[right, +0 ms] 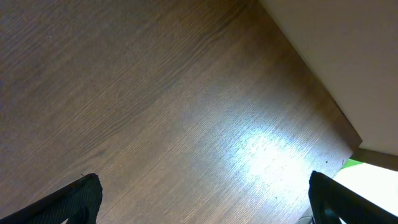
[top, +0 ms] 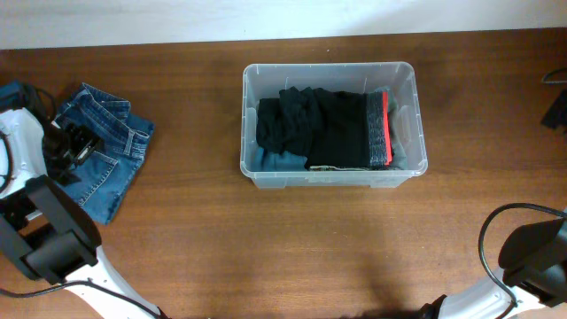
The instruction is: Pack container
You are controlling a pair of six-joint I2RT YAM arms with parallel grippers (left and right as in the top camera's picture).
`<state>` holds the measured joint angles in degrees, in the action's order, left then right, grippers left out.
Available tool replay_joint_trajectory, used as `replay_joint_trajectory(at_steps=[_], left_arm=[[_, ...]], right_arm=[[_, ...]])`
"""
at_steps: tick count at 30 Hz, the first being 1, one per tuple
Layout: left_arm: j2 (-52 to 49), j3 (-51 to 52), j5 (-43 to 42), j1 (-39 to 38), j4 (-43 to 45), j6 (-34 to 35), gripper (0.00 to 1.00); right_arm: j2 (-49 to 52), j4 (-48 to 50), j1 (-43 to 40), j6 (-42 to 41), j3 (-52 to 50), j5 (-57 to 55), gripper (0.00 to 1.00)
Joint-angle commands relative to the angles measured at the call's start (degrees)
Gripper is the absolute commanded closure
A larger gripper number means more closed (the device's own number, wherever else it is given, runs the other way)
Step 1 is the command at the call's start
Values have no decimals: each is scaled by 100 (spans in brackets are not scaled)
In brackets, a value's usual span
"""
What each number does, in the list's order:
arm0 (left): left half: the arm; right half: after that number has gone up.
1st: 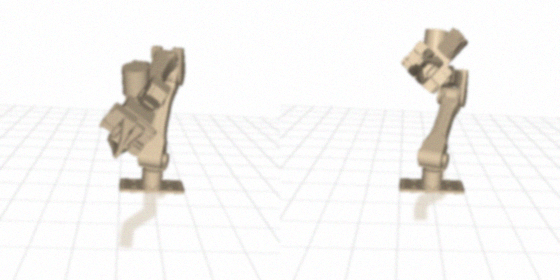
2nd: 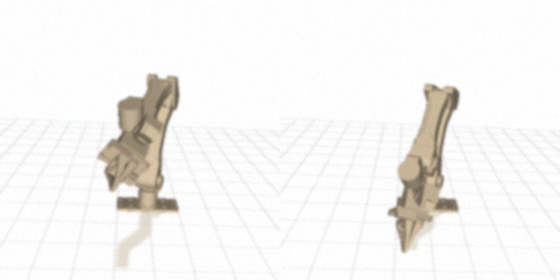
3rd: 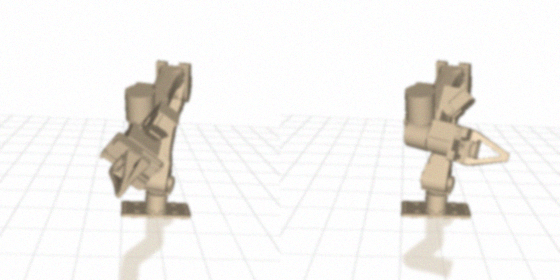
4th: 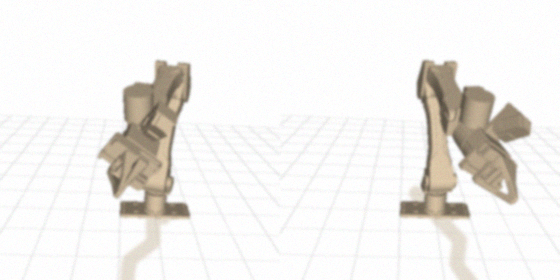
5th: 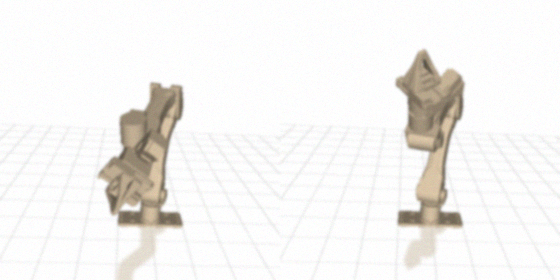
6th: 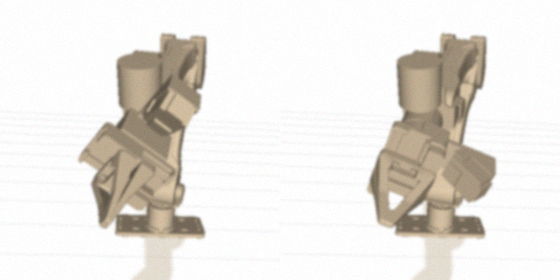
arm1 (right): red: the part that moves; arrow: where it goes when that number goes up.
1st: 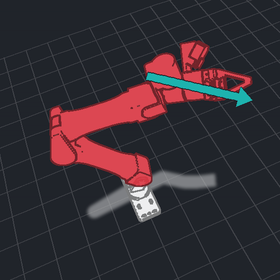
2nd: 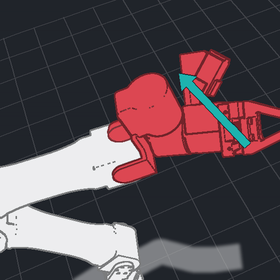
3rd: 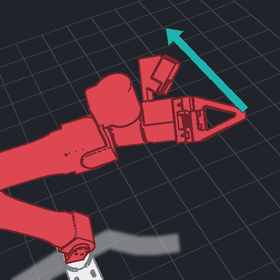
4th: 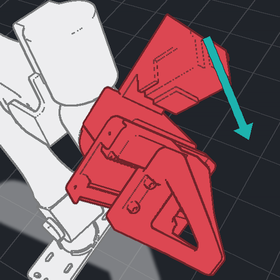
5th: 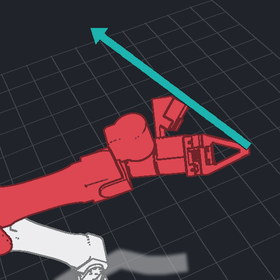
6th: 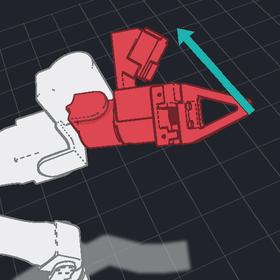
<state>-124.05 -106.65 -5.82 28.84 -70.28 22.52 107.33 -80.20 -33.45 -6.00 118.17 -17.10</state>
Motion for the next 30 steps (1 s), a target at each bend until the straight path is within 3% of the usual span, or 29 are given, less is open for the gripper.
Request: replay_joint_trajectory(at_steps=[1,13,23,30], left_arm=[[225,-114,-142,166,-179,-87,19],[227,323,-170,664,-402,-293,18],[227,2116,-365,861,890,-291,18],[227,2605,-376,872,1519,-289,17]], right_arm=[[-2,4,4,-42,22,-72,2],[-2,7,4,-42,22,-72,2],[-2,4,4,-42,22,-72,2],[-2,4,4,-42,22,-72,2]])
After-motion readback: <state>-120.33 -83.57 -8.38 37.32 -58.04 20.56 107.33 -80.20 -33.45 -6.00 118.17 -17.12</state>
